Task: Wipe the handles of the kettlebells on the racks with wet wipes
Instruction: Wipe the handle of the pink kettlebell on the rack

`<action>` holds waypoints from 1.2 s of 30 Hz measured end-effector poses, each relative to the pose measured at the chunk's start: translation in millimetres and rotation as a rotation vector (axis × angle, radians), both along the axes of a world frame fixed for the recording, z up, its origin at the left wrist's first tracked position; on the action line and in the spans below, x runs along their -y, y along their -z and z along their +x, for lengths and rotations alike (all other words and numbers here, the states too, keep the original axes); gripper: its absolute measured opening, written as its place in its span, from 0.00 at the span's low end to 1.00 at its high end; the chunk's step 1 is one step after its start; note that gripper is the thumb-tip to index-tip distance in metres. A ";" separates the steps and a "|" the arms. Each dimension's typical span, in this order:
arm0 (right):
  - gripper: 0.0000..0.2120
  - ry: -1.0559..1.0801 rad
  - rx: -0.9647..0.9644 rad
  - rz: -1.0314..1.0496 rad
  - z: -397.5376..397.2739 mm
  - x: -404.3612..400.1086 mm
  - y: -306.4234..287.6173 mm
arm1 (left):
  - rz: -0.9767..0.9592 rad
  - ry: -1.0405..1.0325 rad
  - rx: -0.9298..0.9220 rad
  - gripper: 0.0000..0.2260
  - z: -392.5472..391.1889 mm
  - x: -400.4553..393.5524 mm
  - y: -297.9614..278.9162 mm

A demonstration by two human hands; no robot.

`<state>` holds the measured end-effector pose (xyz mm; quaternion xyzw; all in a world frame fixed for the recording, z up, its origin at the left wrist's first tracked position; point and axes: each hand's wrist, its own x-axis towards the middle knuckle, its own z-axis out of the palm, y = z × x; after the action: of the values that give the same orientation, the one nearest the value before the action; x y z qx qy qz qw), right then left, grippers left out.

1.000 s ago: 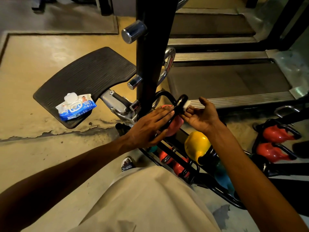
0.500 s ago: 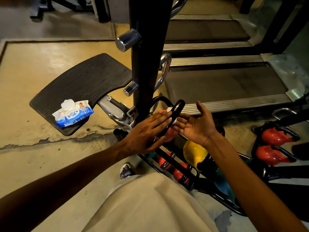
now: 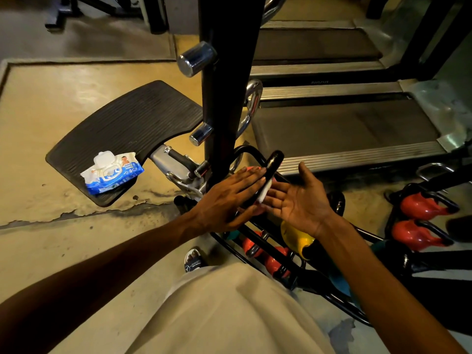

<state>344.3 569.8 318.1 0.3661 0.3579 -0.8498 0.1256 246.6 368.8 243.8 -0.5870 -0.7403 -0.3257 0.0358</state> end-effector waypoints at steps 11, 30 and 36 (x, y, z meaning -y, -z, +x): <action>0.42 0.029 -0.038 0.063 2.8 22.3 -12.2 | -0.004 -0.014 -0.017 0.31 0.1 2.6 1.7; 0.43 -0.608 -0.416 1.503 27.2 40.4 13.4 | -0.006 -0.056 -0.002 0.33 14.3 25.8 12.0; 0.42 -0.685 -0.318 1.654 0.4 12.4 13.0 | -0.003 -0.061 -0.010 0.35 17.7 31.9 14.1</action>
<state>344.7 557.4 305.1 0.0916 0.9559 -0.2784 0.0178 264.4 336.9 229.7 -0.5658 -0.7582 -0.3204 0.0483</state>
